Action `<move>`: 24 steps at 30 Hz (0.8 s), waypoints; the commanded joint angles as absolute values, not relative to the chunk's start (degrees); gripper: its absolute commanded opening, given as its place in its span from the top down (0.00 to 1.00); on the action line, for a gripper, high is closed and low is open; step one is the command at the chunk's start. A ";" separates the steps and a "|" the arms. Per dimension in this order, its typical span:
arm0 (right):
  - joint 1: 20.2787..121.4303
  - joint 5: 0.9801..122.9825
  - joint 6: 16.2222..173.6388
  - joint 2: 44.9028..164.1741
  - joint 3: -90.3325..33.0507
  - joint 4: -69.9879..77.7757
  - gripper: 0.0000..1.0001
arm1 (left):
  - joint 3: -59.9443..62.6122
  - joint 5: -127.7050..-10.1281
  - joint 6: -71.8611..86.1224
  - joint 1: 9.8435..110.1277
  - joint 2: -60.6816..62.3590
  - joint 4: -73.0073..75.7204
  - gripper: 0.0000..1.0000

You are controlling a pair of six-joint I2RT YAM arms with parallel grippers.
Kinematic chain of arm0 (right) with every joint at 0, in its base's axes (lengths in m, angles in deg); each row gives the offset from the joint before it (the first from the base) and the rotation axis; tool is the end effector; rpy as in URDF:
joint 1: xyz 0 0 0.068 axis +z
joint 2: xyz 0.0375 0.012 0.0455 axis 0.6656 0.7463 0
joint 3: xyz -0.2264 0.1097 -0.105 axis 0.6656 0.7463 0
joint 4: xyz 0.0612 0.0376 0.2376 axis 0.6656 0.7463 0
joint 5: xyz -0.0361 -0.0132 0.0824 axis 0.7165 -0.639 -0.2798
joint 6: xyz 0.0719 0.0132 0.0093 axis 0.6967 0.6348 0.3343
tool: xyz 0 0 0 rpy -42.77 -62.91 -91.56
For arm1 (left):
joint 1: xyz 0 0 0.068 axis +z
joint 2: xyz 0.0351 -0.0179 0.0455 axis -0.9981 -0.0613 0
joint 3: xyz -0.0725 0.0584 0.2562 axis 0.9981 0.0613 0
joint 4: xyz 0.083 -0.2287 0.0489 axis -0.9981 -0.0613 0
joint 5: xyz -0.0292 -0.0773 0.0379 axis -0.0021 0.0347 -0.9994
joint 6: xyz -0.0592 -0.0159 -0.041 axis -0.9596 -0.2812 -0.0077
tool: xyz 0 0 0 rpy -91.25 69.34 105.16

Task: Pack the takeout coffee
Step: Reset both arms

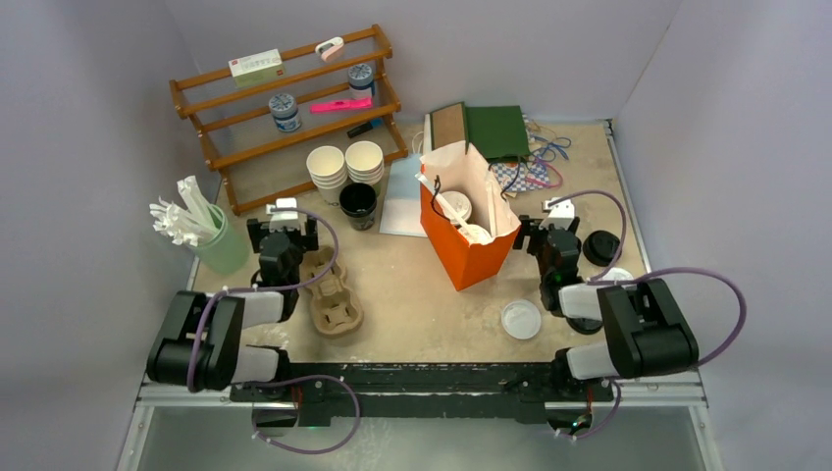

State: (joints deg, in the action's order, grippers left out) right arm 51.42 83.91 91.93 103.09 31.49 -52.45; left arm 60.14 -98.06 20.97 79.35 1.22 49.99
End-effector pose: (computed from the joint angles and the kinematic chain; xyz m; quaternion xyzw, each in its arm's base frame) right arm 0.2584 0.0287 0.1720 0.0427 0.7542 -0.0172 0.6551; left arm 0.2442 -0.0084 0.1687 -0.0529 0.7653 0.1130 0.6315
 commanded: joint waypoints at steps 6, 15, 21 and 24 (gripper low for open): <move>48.44 80.69 89.51 110.03 32.81 -71.58 0.13 | 61.36 -90.34 24.39 79.63 -9.49 70.72 0.00; 47.81 88.06 92.90 113.61 31.64 -73.33 0.02 | 57.98 -86.47 26.21 79.45 -17.02 71.56 0.02; 47.83 89.59 92.18 113.72 32.13 -75.32 0.01 | 57.99 -86.91 26.01 79.45 -16.82 70.93 0.00; 47.88 89.66 92.21 113.72 32.14 -75.19 0.02 | 58.00 -86.98 25.94 79.45 -16.72 70.88 0.00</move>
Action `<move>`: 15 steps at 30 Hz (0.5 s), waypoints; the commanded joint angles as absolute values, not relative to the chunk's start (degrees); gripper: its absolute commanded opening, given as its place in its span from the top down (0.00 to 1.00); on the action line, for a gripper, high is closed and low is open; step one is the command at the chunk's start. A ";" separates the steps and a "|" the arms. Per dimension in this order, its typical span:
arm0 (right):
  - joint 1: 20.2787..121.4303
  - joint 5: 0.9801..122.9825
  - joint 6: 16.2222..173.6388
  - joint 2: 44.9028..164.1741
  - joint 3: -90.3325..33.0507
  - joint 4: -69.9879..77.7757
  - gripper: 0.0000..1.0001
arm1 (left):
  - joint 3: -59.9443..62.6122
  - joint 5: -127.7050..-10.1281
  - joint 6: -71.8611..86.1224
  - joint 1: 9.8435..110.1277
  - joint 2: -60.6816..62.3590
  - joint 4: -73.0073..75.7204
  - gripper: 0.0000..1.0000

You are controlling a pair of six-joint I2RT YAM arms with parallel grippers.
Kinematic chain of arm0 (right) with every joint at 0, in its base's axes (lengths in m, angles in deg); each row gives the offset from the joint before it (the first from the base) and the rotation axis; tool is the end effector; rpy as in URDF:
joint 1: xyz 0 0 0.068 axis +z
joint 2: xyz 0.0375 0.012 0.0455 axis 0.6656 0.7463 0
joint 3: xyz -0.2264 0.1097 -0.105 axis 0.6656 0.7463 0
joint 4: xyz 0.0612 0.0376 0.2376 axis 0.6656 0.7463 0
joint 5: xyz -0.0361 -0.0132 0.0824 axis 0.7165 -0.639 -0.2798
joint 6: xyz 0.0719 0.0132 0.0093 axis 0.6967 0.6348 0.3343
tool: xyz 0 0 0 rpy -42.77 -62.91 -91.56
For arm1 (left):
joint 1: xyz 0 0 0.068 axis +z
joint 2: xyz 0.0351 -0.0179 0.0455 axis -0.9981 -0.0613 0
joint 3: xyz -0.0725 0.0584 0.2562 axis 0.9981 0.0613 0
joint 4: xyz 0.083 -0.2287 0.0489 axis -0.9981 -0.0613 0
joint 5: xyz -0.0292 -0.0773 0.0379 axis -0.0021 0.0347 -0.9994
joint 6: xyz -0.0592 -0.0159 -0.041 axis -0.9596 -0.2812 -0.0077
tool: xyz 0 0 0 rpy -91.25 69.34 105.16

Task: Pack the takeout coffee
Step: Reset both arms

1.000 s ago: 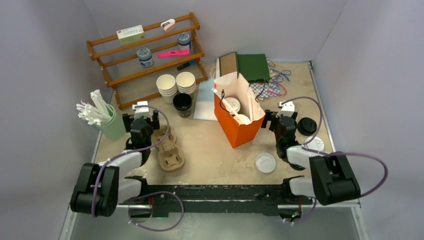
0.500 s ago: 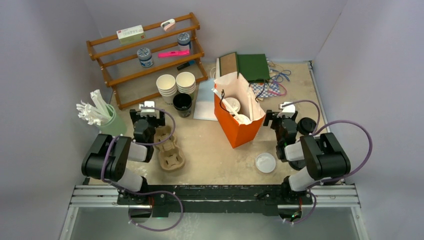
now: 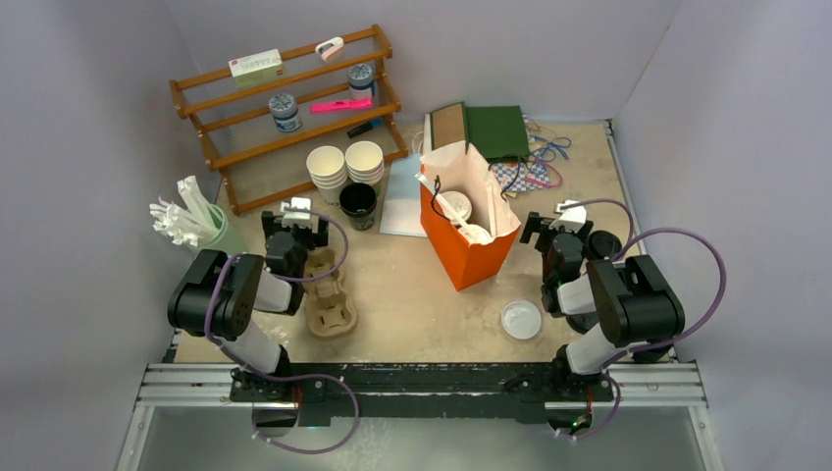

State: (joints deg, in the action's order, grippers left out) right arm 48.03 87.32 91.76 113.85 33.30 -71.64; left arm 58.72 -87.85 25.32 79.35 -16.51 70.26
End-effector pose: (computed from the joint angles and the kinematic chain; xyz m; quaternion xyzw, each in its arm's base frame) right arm 0.2664 0.0106 0.1624 0.0907 0.7116 -0.0504 0.6949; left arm 0.2723 -0.0225 0.1474 0.0280 0.7475 0.0666 0.6603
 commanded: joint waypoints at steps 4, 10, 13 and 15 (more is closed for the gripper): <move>47.87 89.57 92.17 113.72 32.14 -75.19 0.01 | 58.14 -87.15 25.97 79.45 -16.92 71.35 0.00; 47.88 89.57 92.16 113.72 32.14 -75.19 0.01 | 58.04 -87.02 25.94 79.45 -16.92 71.07 0.00; 47.88 89.57 92.18 113.72 32.14 -75.19 0.01 | 57.77 -86.85 26.04 79.45 -16.91 70.80 0.00; 47.88 89.57 92.21 113.72 32.14 -75.23 0.01 | 57.74 -86.78 25.92 79.45 -17.00 70.63 0.00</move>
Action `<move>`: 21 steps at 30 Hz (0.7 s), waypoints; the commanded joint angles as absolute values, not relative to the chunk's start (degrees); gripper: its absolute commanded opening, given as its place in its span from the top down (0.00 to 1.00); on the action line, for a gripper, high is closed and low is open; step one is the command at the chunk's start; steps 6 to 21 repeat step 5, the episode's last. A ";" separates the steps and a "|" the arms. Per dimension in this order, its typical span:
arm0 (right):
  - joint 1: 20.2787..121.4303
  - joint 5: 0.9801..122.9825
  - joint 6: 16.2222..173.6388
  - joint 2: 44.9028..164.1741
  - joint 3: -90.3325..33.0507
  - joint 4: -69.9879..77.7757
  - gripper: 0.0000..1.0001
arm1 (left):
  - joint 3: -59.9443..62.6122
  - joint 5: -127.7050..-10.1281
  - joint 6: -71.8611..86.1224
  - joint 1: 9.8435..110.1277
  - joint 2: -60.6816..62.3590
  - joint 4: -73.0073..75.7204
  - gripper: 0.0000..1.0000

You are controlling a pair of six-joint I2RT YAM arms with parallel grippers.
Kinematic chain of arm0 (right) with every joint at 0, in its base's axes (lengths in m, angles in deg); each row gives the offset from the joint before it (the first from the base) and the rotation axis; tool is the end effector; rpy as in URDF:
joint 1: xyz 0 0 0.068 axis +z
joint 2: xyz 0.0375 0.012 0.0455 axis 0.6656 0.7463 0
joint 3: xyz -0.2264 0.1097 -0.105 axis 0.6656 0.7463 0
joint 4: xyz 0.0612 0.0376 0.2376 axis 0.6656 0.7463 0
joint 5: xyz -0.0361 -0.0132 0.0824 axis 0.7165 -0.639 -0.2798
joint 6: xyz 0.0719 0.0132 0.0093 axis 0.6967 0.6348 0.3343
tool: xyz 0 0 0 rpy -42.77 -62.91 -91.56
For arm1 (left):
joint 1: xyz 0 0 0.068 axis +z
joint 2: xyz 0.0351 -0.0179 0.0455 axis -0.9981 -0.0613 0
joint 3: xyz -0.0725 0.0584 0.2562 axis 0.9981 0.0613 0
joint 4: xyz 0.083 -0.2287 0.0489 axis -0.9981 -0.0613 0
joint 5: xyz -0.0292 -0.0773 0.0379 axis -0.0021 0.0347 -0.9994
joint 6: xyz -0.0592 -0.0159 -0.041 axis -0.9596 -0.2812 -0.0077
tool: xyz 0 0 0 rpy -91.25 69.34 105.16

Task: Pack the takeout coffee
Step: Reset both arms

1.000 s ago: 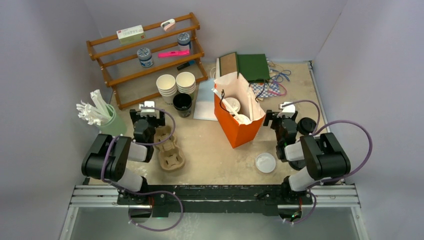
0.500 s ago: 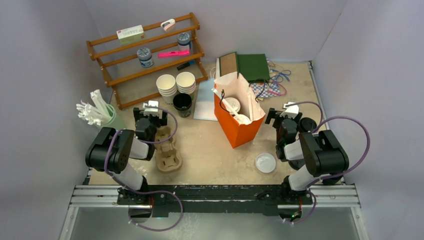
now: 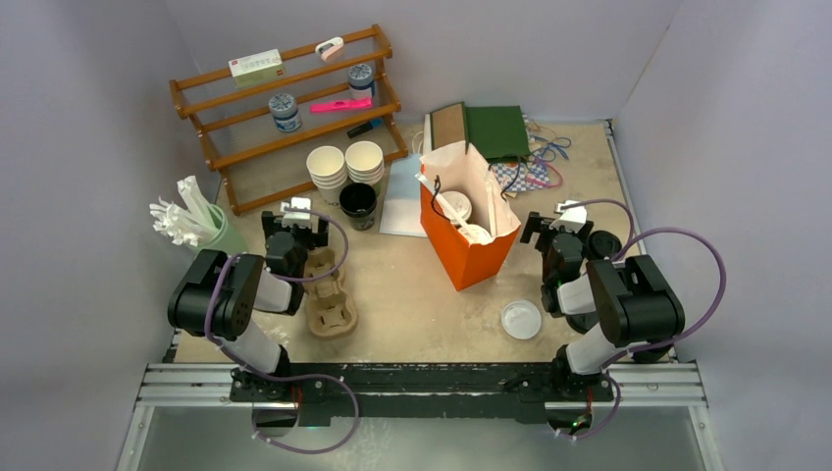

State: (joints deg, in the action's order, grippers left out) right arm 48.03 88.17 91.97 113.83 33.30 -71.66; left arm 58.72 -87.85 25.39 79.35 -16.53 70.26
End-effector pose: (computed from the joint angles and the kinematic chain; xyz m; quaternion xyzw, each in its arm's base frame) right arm 0.2662 0.0097 0.1625 0.0971 0.7105 -0.0544 0.6949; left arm 0.2723 -0.0225 0.1473 0.0285 0.7476 0.0670 0.6601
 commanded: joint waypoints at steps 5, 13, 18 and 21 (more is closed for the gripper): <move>47.88 89.57 92.22 113.72 32.14 -75.24 0.01 | 57.82 -86.77 25.95 79.54 -16.78 70.50 0.00; 47.88 89.57 92.22 113.72 32.14 -75.24 0.01 | 57.82 -86.77 25.95 79.54 -16.78 70.50 0.00; 47.88 89.57 92.22 113.72 32.14 -75.24 0.01 | 57.82 -86.77 25.95 79.54 -16.78 70.50 0.00; 47.88 89.57 92.22 113.72 32.14 -75.24 0.01 | 57.82 -86.77 25.95 79.54 -16.78 70.50 0.00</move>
